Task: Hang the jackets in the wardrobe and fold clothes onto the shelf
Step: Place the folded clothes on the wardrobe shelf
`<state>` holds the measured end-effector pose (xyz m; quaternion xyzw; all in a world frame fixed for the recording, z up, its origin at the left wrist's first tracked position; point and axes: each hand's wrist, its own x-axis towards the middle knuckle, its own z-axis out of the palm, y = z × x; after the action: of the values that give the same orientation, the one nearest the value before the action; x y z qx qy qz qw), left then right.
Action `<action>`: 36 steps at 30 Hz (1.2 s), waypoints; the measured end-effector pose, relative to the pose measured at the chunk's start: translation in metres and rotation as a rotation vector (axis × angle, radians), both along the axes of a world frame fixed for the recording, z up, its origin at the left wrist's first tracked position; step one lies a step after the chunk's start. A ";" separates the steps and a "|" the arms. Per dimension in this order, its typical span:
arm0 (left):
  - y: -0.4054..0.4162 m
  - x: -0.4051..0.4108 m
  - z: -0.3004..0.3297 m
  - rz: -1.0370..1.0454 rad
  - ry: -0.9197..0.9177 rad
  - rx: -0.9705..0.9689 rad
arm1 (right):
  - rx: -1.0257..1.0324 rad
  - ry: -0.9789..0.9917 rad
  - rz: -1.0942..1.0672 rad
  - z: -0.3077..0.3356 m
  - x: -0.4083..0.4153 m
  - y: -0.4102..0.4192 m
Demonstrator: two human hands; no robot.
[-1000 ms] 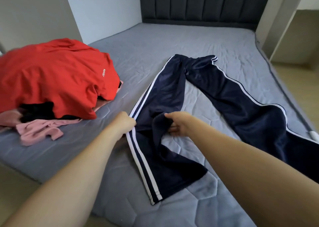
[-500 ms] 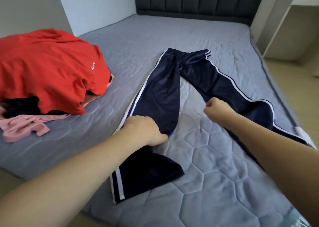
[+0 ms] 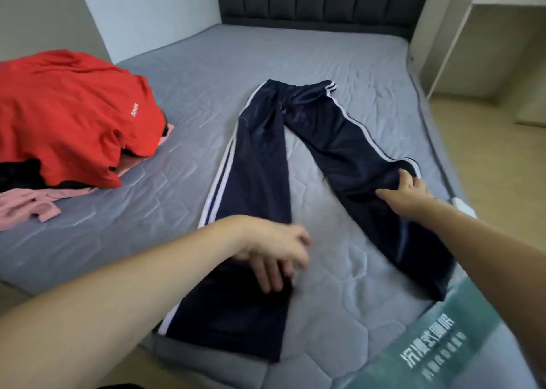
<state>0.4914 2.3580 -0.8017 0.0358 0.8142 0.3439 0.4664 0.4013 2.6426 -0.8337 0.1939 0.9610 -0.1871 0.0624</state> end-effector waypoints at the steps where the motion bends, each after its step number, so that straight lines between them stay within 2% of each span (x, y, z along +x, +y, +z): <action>1: 0.015 -0.011 -0.001 0.104 0.104 0.073 | 0.004 -0.039 -0.039 0.001 0.007 0.017; 3: 0.047 -0.037 -0.006 0.283 0.250 0.126 | -0.018 -0.077 -0.102 0.001 0.021 0.051; 4: 0.062 -0.048 -0.011 0.382 0.245 0.155 | -0.081 -0.083 -0.123 0.001 0.028 0.066; 6: 0.092 -0.067 -0.026 0.566 0.149 0.271 | -0.224 -0.069 -0.151 -0.003 0.040 0.091; 8: 0.121 -0.077 -0.040 0.708 0.046 0.431 | -0.251 -0.059 -0.135 -0.010 0.049 0.106; 10: 0.148 -0.082 -0.050 0.849 0.021 0.587 | -0.185 -0.032 -0.059 -0.017 0.050 0.112; 13: 0.169 -0.082 -0.057 0.985 0.074 0.667 | -0.109 0.043 0.019 -0.024 0.042 0.110; 15: 0.168 -0.081 -0.055 1.049 0.080 0.765 | 0.014 0.061 0.080 -0.029 0.036 0.107; 17: 0.159 -0.077 -0.048 1.063 0.095 0.872 | 0.109 0.016 0.170 -0.032 0.030 0.103; 19: 0.150 -0.072 -0.043 1.036 0.128 0.897 | 0.118 0.055 0.236 -0.027 0.026 0.098; 20: 0.146 -0.071 -0.040 1.025 0.143 0.885 | 0.057 0.103 0.246 -0.020 0.027 0.095; 21: 0.141 -0.069 -0.036 1.015 0.154 0.867 | -0.118 0.160 0.223 -0.011 0.032 0.092; 23: 0.133 -0.072 -0.027 1.035 0.148 0.812 | -0.771 0.170 0.119 0.016 0.044 0.088; 24: 0.129 -0.075 -0.022 1.052 0.114 0.777 | -1.025 0.120 0.082 0.031 0.052 0.090; 25: 0.124 -0.076 -0.017 1.051 0.059 0.741 | -1.157 0.012 0.066 0.044 0.059 0.095; 26: 0.119 -0.076 -0.015 1.022 0.015 0.678 | -1.159 -0.138 0.074 0.057 0.069 0.097; 28: 0.112 -0.072 -0.021 0.824 0.016 0.426 | -0.909 -0.500 0.108 0.072 0.088 0.106; 30: 0.112 -0.061 -0.037 0.584 0.020 0.177 | -0.682 -0.682 0.076 0.073 0.104 0.113; 31: 0.114 -0.055 -0.045 0.529 0.021 0.120 | -0.625 -0.740 0.045 0.068 0.110 0.115; 33: 0.118 -0.053 -0.054 0.600 0.090 0.163 | -0.467 -0.923 0.067 0.060 0.117 0.110; 35: 0.122 -0.056 -0.056 0.735 0.286 0.224 | -0.275 -1.098 0.132 0.057 0.116 0.098; 36: 0.123 -0.056 -0.054 0.710 0.364 0.181 | -0.181 -1.146 0.127 0.059 0.113 0.091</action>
<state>0.4357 2.4808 -0.8562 -0.1464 0.8116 0.5420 0.1616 0.5144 2.7334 -0.7747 0.2000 0.7637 -0.1298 0.5999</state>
